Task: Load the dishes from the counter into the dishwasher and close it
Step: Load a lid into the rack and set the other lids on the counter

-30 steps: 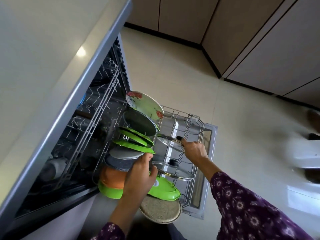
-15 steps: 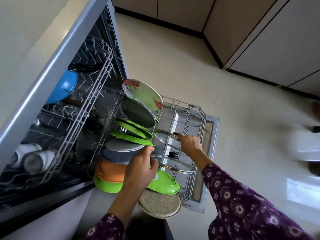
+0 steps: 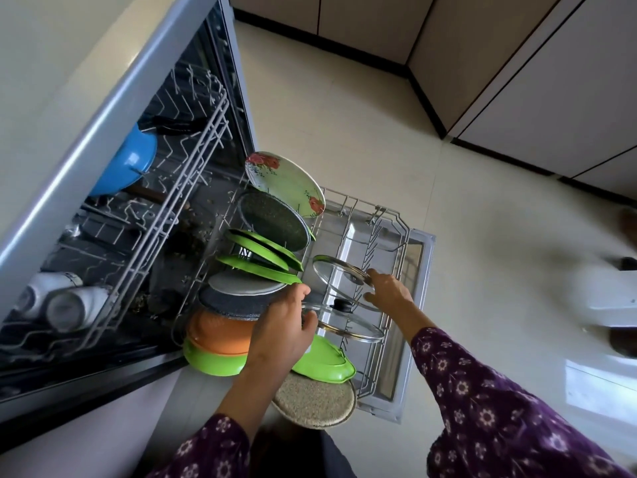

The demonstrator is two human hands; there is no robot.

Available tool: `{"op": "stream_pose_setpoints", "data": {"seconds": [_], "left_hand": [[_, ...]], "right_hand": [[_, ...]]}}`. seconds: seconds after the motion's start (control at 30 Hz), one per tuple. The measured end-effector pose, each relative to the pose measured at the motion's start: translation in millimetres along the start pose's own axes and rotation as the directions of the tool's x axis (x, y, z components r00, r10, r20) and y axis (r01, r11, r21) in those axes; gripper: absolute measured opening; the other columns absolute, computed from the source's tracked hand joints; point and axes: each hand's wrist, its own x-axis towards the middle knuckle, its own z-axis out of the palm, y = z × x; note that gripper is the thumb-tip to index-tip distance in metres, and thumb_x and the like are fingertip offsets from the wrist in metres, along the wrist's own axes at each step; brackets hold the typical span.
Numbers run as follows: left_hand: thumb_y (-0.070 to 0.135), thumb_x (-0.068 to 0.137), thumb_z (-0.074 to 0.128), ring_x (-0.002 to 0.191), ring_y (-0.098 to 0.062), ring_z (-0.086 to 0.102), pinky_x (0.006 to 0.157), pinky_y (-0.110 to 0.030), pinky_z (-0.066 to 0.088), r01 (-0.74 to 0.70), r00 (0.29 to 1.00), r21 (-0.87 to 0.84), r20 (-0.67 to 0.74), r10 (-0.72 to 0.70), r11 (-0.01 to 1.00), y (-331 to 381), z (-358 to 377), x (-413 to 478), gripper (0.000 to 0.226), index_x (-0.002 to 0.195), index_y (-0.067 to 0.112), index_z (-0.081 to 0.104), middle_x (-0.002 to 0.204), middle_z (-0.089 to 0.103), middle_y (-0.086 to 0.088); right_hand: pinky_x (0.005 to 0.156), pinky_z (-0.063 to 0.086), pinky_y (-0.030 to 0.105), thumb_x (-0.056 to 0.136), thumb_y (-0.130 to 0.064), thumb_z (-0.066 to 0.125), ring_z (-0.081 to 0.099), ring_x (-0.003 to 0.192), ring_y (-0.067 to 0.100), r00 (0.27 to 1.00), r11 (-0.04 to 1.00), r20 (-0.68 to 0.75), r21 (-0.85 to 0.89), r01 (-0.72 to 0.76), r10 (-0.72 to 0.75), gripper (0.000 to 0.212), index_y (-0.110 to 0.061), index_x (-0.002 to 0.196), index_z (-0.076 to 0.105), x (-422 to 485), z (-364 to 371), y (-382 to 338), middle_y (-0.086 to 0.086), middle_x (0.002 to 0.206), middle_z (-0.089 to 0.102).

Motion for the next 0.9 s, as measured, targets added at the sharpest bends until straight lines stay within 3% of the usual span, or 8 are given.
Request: {"op": "stream_pose_setpoints", "data": {"seconds": [0.1, 0.27, 0.4, 0.57, 0.73, 0.8, 0.9], "left_hand": [[0.021, 0.087, 0.058, 0.101, -0.021, 0.059, 0.080, -0.040, 0.051, -0.003, 1.000, -0.006, -0.031, 0.003, 1.000, 12.5, -18.3, -1.5, 0.032, 0.118, 0.014, 0.052, 0.114, 0.061, -0.003], [0.026, 0.090, 0.058, 0.102, -0.014, 0.060, 0.074, -0.031, 0.053, -0.047, 0.993, 0.037, -0.106, 0.051, 0.998, 45.2, -70.7, -14.3, 0.032, 0.120, 0.018, 0.049, 0.117, 0.059, 0.004], [0.027, 0.090, 0.058, 0.100, -0.012, 0.060, 0.074, -0.030, 0.053, -0.067, 0.975, 0.021, -0.212, 0.070, 0.998, 75.1, -129.7, -30.5, 0.034, 0.121, 0.018, 0.048, 0.115, 0.059, 0.003], [0.032, 0.091, 0.055, 0.098, -0.013, 0.061, 0.074, -0.033, 0.053, -0.004, 0.932, 0.035, -0.361, 0.016, 0.999, 88.5, -213.5, -81.0, 0.036, 0.124, 0.019, 0.048, 0.113, 0.060, 0.004], [0.027, 0.089, 0.055, 0.107, -0.022, 0.057, 0.085, -0.033, 0.043, 0.178, 0.845, -0.036, -0.506, -0.171, 0.983, 60.2, -284.9, -163.8, 0.037, 0.124, 0.019, 0.048, 0.117, 0.058, -0.001], [0.027, 0.089, 0.055, 0.111, -0.022, 0.055, 0.089, -0.034, 0.043, 0.254, 0.788, -0.057, -0.566, -0.241, 0.966, 38.5, -306.1, -200.1, 0.039, 0.127, 0.020, 0.046, 0.121, 0.057, 0.000], [0.027, 0.088, 0.053, 0.109, -0.020, 0.057, 0.086, -0.034, 0.047, 0.356, 0.669, -0.112, -0.663, -0.337, 0.928, 7.0, -333.6, -253.1, 0.037, 0.125, 0.022, 0.047, 0.120, 0.058, 0.002]], "right_hand": [[0.081, 0.053, 0.032, 0.086, -0.029, 0.064, 0.056, 0.106, 0.024, 0.999, 1.000, -0.035, 0.012, 0.019, -0.019, 0.053, -0.011, 0.129, 0.039, -8.2, -18.5, -20.4, 0.010, 0.114, 0.058], [0.091, 0.050, 0.032, 0.092, -0.031, 0.056, 0.052, 0.117, 0.022, 0.945, 0.971, -0.299, 0.155, 0.184, -0.131, 0.048, -0.013, 0.134, 0.043, -49.0, -89.3, -78.4, 0.008, 0.131, 0.052], [0.079, 0.056, 0.035, 0.092, -0.032, 0.052, 0.063, 0.098, 0.020, 0.814, 0.908, -0.528, 0.171, 0.381, -0.242, 0.033, -0.015, 0.119, 0.058, -96.2, -166.5, -133.7, 0.005, 0.113, 0.065], [0.072, 0.055, 0.030, 0.089, -0.025, 0.057, 0.063, 0.077, 0.012, 0.670, 0.768, -0.647, 0.200, 0.609, -0.363, 0.018, -0.015, 0.100, 0.066, -167.7, -243.0, -213.6, 0.000, 0.093, 0.069], [0.062, 0.052, 0.030, 0.086, -0.020, 0.062, 0.059, 0.062, 0.012, 0.537, 0.604, -0.658, 0.154, 0.782, -0.527, 0.007, -0.016, 0.083, 0.067, -243.4, -277.5, -319.7, 0.000, 0.074, 0.068], [0.066, 0.052, 0.027, 0.087, -0.022, 0.061, 0.060, 0.064, 0.011, 0.488, 0.529, -0.580, 0.113, 0.841, -0.652, 0.009, -0.015, 0.085, 0.067, -275.3, -279.7, -368.2, -0.002, 0.077, 0.069], [0.070, 0.051, 0.026, 0.089, -0.034, 0.057, 0.063, 0.073, 0.011, 0.481, 0.497, -0.368, 0.055, 0.866, -0.796, 0.016, -0.020, 0.091, 0.065, -315.8, -266.5, -436.0, -0.007, 0.085, 0.069]]}}
